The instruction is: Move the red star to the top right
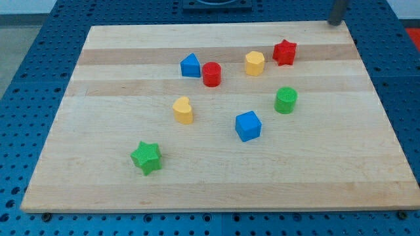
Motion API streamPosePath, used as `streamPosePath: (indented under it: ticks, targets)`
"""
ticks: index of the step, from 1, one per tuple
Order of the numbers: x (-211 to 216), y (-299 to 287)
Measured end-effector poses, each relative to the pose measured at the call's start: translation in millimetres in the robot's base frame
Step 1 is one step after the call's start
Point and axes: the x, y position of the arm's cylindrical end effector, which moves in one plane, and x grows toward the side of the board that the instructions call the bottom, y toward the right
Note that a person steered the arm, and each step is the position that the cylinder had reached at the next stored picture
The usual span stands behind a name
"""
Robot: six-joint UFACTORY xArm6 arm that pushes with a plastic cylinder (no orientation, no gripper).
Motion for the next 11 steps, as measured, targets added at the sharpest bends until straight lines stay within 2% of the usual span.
streamPosePath:
  ticks: [2,4,5,9,10,11]
  targets:
    - [15.8,-123.0]
    - [69.3,-128.0]
    - [72.8,-130.1]
    - [148.9,-122.8]
    - [146.4,-91.9]
    - [120.3,-63.8]
